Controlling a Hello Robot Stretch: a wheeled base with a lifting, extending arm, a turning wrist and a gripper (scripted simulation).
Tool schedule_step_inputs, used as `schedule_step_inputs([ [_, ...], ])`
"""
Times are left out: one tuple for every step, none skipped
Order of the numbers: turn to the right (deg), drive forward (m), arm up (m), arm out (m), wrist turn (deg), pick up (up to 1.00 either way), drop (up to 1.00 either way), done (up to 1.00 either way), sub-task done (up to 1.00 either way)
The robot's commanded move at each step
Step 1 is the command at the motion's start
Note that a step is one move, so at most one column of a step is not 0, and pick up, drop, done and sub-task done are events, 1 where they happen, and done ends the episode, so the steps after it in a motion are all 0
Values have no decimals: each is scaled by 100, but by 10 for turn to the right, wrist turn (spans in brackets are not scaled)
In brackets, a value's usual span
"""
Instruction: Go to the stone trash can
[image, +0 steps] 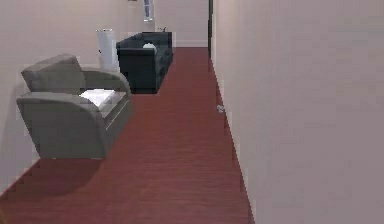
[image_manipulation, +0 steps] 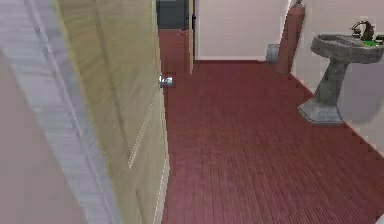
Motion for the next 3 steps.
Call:
schedule_step_inputs([
  [0, 100, 0, 0, 0, 0, 0, 0, 0],
  [0, 100, 0, 0, 0, 0, 0, 0, 0],
  [0, 100, 0, 0, 0, 0, 0, 0, 0],
])
